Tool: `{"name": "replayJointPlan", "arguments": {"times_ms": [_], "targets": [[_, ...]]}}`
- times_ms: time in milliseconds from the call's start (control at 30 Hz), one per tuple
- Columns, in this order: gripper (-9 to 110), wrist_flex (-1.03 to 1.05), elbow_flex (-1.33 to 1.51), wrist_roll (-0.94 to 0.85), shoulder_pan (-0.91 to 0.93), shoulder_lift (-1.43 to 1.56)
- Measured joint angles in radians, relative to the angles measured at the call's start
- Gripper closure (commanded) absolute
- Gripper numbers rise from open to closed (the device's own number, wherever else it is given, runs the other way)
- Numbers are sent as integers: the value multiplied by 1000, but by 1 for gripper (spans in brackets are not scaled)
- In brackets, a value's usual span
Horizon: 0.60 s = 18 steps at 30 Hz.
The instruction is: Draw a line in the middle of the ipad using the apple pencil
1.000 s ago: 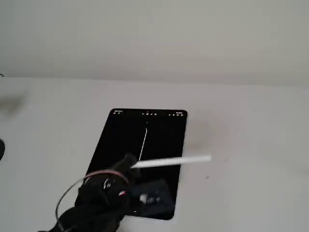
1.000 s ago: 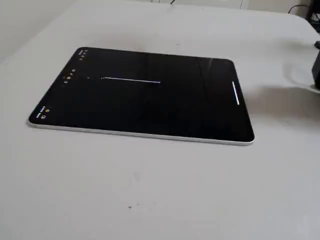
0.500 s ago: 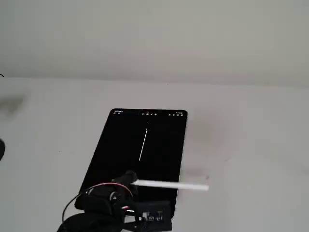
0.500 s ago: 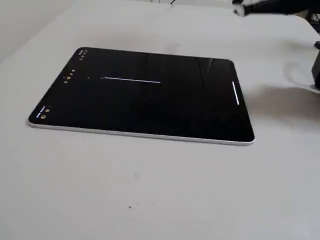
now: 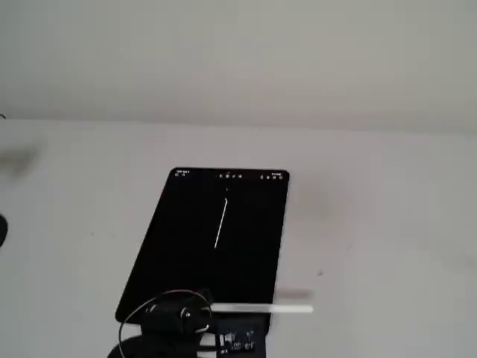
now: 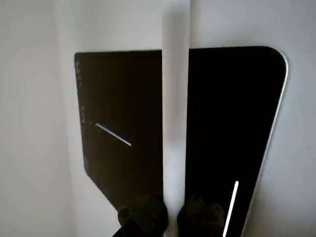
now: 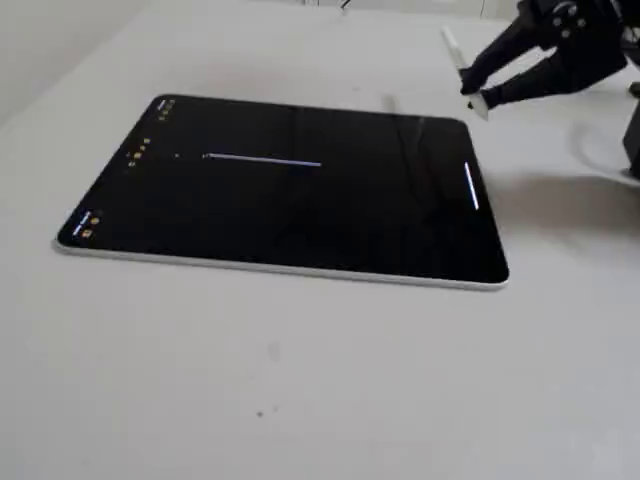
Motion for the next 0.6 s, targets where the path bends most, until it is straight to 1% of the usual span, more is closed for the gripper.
{"name": "replayJointPlan", "arguments": {"times_ms": [267, 600], "targets": [[101, -9, 57, -15, 0, 0], [101, -9, 60, -18, -2, 0]]}}
